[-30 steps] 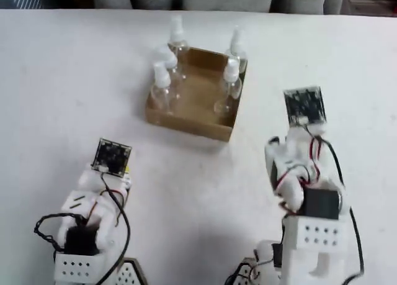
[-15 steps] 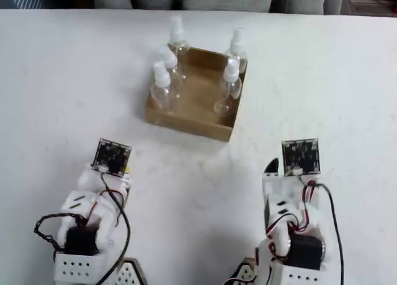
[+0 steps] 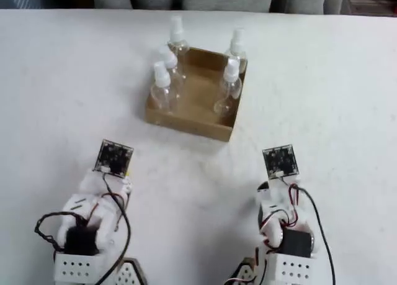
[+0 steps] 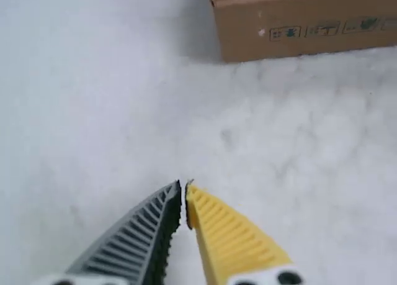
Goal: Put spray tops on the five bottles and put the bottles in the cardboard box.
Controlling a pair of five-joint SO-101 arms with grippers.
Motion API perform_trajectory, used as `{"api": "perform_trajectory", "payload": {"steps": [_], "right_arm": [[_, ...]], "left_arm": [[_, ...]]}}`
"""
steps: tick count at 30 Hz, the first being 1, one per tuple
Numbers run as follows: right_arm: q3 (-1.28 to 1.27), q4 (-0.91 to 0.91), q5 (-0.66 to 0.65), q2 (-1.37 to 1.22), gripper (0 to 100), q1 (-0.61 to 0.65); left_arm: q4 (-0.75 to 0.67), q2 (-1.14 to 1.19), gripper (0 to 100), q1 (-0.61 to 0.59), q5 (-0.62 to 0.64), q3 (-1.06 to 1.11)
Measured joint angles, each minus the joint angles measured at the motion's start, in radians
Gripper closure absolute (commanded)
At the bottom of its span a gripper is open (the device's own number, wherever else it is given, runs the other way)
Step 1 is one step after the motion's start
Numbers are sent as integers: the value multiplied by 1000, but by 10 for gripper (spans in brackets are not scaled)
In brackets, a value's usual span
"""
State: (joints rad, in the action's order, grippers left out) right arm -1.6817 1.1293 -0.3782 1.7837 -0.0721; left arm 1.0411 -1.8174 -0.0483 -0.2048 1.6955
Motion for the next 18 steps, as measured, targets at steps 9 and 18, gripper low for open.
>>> {"api": "perform_trajectory", "payload": {"steps": [9, 18], "right_arm": [[0, 117, 0, 0, 974, -14], [0, 129, 0, 3, 974, -18]], "left_arm": [[166, 0, 980, -2, 0, 0], [244, 0, 980, -2, 0, 0]]}}
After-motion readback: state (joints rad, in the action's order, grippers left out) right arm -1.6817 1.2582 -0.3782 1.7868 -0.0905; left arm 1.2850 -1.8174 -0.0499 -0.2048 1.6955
